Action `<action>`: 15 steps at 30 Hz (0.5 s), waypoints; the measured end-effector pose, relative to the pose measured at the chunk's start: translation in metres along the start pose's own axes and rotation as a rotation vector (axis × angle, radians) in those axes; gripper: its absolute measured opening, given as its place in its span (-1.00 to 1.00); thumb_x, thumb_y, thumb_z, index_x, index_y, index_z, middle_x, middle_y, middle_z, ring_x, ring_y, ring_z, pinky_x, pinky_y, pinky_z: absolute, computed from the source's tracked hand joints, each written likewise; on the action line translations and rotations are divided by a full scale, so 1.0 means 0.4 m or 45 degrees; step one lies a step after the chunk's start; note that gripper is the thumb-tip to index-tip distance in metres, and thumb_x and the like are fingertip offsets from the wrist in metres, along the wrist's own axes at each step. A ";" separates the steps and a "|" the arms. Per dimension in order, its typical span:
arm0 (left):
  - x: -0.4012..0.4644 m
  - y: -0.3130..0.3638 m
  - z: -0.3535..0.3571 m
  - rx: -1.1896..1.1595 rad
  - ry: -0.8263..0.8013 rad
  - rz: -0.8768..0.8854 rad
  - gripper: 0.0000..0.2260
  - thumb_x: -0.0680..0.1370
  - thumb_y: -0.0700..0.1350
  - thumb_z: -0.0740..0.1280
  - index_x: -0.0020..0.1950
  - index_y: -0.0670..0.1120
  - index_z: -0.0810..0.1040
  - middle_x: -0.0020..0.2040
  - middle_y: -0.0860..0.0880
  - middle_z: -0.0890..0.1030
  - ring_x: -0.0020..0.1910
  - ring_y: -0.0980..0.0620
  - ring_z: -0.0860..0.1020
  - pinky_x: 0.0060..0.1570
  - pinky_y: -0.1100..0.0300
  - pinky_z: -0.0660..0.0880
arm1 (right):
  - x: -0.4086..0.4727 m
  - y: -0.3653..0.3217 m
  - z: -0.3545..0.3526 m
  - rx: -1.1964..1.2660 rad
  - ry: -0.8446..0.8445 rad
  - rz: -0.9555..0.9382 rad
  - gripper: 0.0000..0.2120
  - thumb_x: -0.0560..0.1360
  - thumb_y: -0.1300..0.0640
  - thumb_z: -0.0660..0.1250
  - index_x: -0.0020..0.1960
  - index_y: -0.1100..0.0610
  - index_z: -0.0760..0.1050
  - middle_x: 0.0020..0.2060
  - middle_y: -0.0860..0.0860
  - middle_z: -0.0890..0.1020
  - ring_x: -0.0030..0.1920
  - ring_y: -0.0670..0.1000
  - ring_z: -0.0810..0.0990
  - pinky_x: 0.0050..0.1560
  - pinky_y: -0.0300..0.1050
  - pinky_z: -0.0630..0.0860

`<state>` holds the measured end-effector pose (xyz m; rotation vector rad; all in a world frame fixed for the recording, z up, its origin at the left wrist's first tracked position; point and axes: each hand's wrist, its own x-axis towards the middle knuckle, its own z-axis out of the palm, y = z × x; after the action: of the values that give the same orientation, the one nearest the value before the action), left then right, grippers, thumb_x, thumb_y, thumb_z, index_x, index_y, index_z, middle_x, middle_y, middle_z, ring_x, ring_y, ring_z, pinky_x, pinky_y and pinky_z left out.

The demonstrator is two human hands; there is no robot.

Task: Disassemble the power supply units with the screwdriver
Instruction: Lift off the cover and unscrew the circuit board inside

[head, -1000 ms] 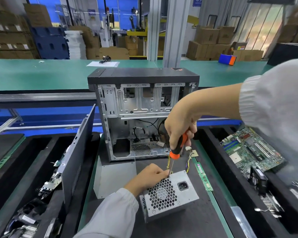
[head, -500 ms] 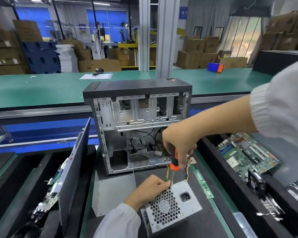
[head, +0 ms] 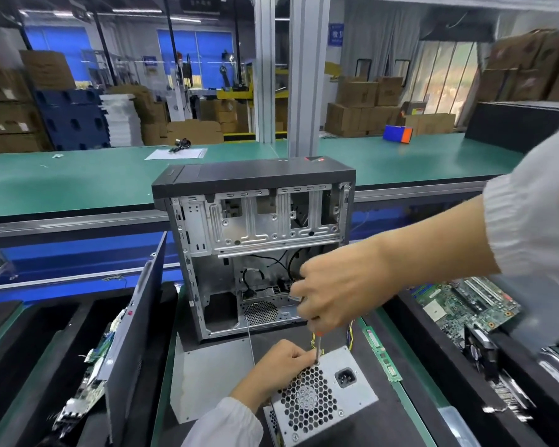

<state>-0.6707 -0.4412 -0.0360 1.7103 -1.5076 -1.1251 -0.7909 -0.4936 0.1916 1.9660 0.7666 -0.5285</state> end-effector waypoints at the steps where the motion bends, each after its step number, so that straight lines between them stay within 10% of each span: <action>1: -0.002 0.002 0.000 -0.013 -0.004 -0.006 -0.46 0.60 0.12 0.28 -0.53 0.00 0.20 -0.55 0.07 0.16 -0.56 0.10 0.11 -0.50 0.24 0.14 | 0.003 0.005 0.005 0.096 -0.034 0.078 -0.84 0.52 0.16 0.23 0.06 0.03 0.50 -0.07 -0.04 0.54 -0.08 0.05 0.52 -0.30 -0.11 0.40; 9: -0.008 0.000 0.005 -0.045 -0.027 -0.004 -0.52 0.59 0.12 0.30 -0.46 -0.02 0.28 -0.59 0.11 0.13 -0.57 0.12 0.08 -0.50 0.27 0.14 | 0.002 0.081 0.032 2.397 -0.910 1.272 -0.55 0.46 -0.21 0.36 -0.12 0.22 0.50 -0.33 0.11 0.60 -0.61 -0.07 0.33 -0.64 -0.38 0.21; 12: -0.006 -0.004 0.005 -0.049 -0.026 -0.033 -0.54 0.60 0.13 0.28 -0.40 -0.11 0.34 -0.56 0.08 0.13 -0.57 0.10 0.09 -0.55 0.28 0.14 | 0.002 0.057 0.038 2.155 -1.005 1.135 -0.64 0.58 -0.10 0.22 -0.13 0.20 0.48 -0.35 0.04 0.54 -0.61 -0.07 0.31 -0.63 -0.38 0.20; 15: 0.000 -0.005 0.001 -0.028 -0.009 -0.069 -0.50 0.60 0.13 0.26 -0.45 -0.07 0.28 -0.57 0.08 0.15 -0.58 0.10 0.11 -0.56 0.28 0.14 | -0.003 0.005 0.018 1.053 -0.518 0.709 -0.79 0.55 0.01 0.24 -0.10 0.15 0.51 -0.24 0.03 0.57 -0.32 0.04 0.49 -0.38 -0.21 0.40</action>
<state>-0.6702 -0.4409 -0.0378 1.7435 -1.4552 -1.1723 -0.7906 -0.5011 0.1902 2.5452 -0.3324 -0.9478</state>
